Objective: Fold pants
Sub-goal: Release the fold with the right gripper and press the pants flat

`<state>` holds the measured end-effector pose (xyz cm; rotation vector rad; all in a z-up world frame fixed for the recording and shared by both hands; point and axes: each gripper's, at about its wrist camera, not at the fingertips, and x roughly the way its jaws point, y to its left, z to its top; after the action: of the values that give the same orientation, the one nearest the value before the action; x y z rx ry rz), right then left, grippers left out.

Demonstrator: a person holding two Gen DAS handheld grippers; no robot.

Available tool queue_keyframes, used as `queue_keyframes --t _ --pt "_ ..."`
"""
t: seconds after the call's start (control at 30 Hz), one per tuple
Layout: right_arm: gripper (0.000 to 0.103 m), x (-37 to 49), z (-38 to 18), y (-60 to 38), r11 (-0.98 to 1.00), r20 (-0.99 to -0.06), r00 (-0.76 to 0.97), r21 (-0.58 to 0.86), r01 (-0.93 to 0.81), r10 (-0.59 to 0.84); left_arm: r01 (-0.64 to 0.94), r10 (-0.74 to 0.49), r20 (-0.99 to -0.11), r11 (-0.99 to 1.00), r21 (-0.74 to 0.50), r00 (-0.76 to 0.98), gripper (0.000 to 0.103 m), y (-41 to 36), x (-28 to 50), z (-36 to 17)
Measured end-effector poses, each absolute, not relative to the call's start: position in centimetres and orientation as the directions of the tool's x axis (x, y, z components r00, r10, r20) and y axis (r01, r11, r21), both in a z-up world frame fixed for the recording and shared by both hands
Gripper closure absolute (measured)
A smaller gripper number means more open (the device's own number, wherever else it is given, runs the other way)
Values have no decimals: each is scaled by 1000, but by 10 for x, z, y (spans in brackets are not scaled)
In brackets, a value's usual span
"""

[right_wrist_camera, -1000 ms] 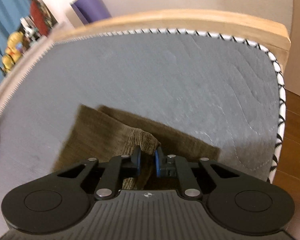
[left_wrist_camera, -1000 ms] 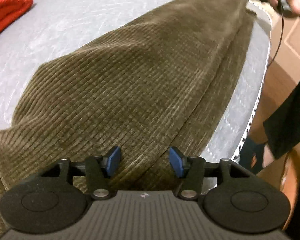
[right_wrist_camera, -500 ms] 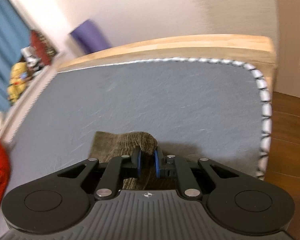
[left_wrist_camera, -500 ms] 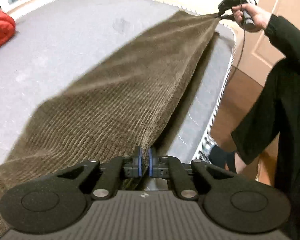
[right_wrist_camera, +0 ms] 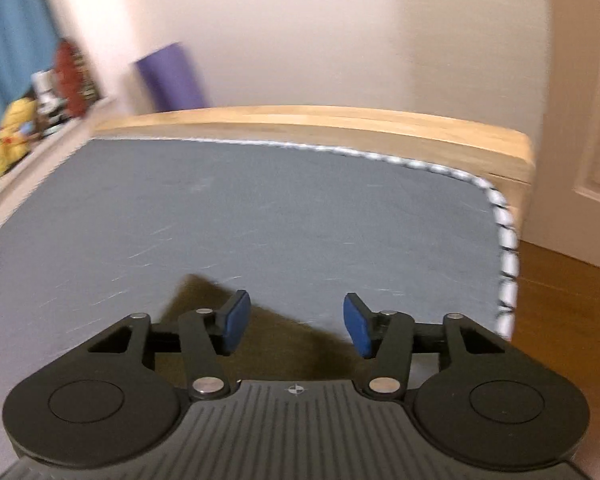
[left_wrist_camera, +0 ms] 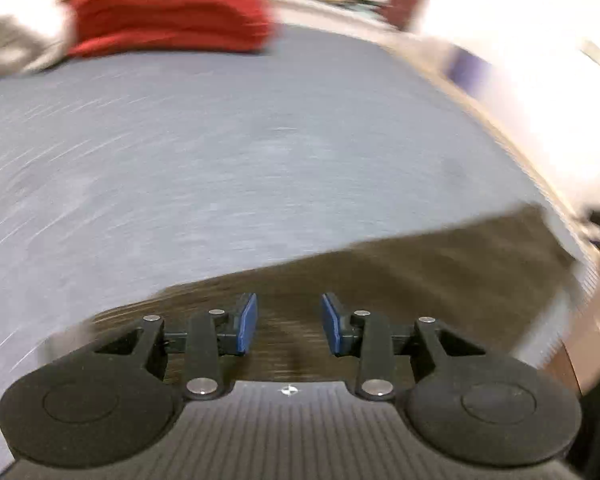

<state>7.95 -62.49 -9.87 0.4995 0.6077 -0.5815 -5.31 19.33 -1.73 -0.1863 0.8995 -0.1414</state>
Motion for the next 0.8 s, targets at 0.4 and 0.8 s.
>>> queue_keyframes --t 0.4,0.8 --pt "35 111 -147 -623 748 -801 582 301 592 -139 -128 64 -832 992 -9 551 74 216 -61 -34" --pt "21 71 -145 -689 601 -751 614 381 702 -242 -112 97 -797 993 37 597 43 176 -46 -32"
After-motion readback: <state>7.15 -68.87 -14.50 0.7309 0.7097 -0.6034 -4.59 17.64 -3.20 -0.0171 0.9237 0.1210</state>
